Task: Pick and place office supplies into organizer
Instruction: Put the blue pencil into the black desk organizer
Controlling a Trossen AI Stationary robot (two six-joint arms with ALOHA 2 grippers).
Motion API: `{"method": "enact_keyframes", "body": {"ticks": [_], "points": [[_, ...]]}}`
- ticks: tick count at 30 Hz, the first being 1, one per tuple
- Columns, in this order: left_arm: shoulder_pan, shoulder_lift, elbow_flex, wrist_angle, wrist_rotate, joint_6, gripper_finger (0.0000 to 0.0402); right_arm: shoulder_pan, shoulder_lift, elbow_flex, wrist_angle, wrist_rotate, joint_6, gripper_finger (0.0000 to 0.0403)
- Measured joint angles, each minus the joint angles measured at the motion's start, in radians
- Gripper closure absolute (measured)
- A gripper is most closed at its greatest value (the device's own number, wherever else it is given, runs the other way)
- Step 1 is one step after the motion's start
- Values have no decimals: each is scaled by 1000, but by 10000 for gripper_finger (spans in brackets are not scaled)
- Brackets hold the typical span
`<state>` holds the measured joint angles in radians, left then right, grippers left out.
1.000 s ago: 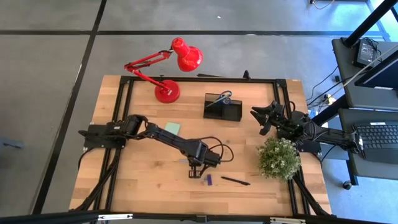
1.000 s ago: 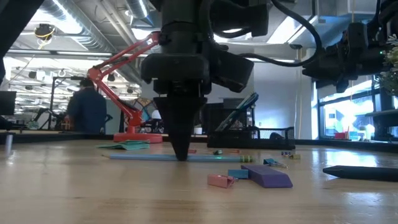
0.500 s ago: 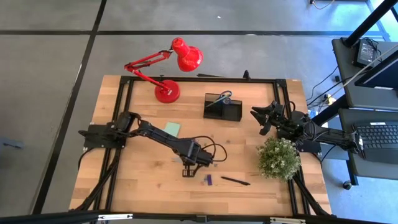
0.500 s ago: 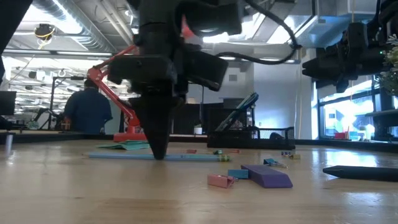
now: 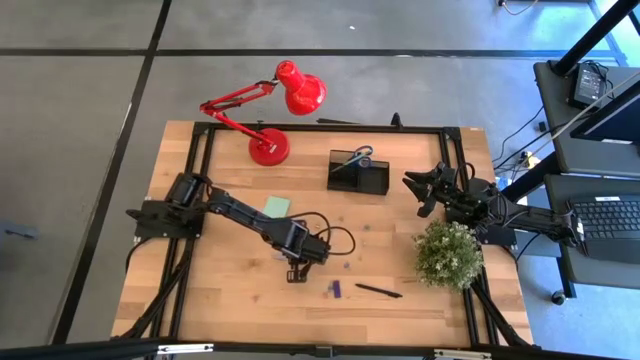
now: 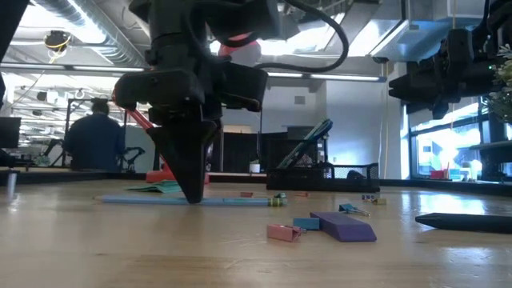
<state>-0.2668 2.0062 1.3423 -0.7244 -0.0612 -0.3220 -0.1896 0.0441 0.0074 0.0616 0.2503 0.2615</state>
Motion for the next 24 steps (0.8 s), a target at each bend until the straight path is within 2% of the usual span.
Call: {"method": "enact_keyframes", "body": {"ticks": [15, 24], "points": [[8, 3, 9, -1, -2, 19, 299, 0, 0, 0, 0, 0, -3, 276], [20, 2, 36, -31, 26, 12, 271, 0, 0, 0, 0, 0, -4, 276]]}}
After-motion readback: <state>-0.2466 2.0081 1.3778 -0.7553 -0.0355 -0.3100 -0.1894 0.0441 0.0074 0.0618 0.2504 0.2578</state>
